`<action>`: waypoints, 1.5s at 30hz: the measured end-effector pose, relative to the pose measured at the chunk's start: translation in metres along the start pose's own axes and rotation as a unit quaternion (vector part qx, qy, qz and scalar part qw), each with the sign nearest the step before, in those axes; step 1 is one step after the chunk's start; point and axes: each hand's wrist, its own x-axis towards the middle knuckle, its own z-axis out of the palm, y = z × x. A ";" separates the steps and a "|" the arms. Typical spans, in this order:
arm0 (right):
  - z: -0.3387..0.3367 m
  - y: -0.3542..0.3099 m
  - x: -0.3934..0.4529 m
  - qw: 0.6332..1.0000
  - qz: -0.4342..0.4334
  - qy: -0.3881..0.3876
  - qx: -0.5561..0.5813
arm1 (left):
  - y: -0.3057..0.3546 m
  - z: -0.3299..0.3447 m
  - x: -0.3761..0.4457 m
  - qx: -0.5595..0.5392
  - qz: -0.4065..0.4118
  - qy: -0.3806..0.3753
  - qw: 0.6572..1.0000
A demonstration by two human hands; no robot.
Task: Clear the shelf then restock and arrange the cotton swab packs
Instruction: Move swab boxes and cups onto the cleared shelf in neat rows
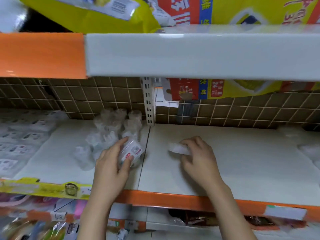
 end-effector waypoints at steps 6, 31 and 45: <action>0.015 -0.019 0.012 0.999 -0.005 0.023 0.023 | -0.011 -0.014 0.000 0.002 -0.007 0.005 1.000; 0.112 -0.180 0.077 0.975 0.053 -0.023 0.212 | -0.135 -0.121 0.055 -0.023 -0.110 0.055 0.992; 0.200 -0.294 0.084 0.994 -0.034 0.004 0.101 | -0.259 -0.215 0.080 0.101 -0.031 0.020 0.994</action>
